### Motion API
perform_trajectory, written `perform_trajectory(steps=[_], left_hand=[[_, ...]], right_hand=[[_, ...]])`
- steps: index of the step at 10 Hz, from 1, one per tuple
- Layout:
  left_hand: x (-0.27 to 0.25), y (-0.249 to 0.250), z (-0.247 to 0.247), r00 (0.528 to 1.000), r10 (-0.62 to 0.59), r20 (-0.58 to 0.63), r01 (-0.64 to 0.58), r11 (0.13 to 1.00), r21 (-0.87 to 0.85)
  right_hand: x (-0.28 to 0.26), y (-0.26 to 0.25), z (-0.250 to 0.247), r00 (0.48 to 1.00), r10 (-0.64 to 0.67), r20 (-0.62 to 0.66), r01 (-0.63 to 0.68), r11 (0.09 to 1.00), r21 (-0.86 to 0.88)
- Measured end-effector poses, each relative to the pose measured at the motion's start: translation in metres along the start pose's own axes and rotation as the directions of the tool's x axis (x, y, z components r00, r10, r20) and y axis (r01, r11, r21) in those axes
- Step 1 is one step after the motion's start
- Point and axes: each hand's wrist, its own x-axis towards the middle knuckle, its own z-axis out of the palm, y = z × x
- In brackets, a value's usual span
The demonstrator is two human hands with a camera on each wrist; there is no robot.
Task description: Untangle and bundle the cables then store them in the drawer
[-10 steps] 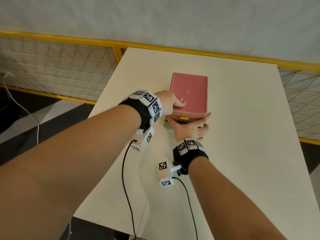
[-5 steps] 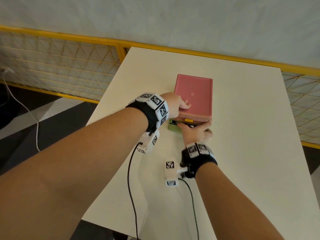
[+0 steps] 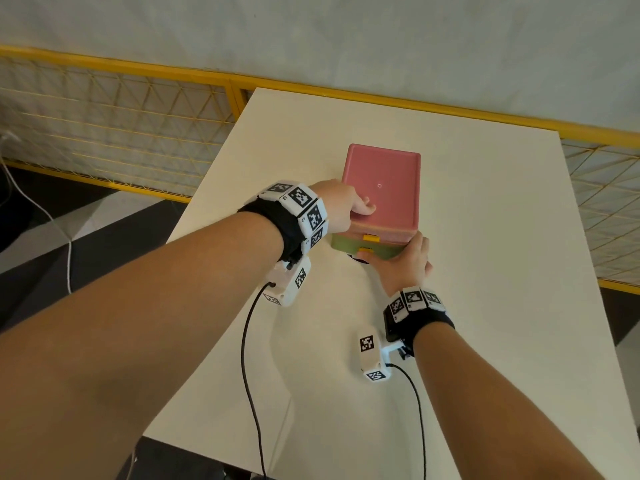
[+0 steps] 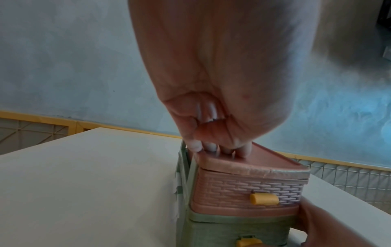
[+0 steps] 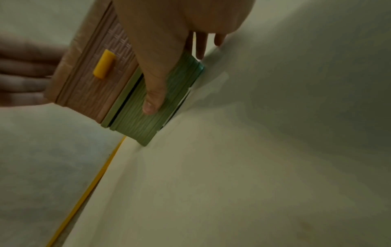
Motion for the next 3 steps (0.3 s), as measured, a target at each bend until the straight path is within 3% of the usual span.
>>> perform_trajectory(steps=[1,2,3], left_hand=[[0.000,-0.001,0.006,1.000,-0.002,-0.028,0.001,0.999,-0.039],[-0.003,-0.008,0.014,0.994,-0.001,-0.112,-0.029,0.965,-0.261],[-0.023,-0.020,0.024,0.905,-0.100,-0.414,-0.169,0.808,-0.564]], right_hand=[[0.001,0.003,-0.003,0.999,-0.016,0.040,0.017,1.000,-0.025],[-0.003,-0.002,-0.017,0.994,-0.065,0.092,0.071,0.995,-0.065],[-0.001,-0.006,-0.053,0.986,-0.165,0.026,0.166,0.983,-0.078]])
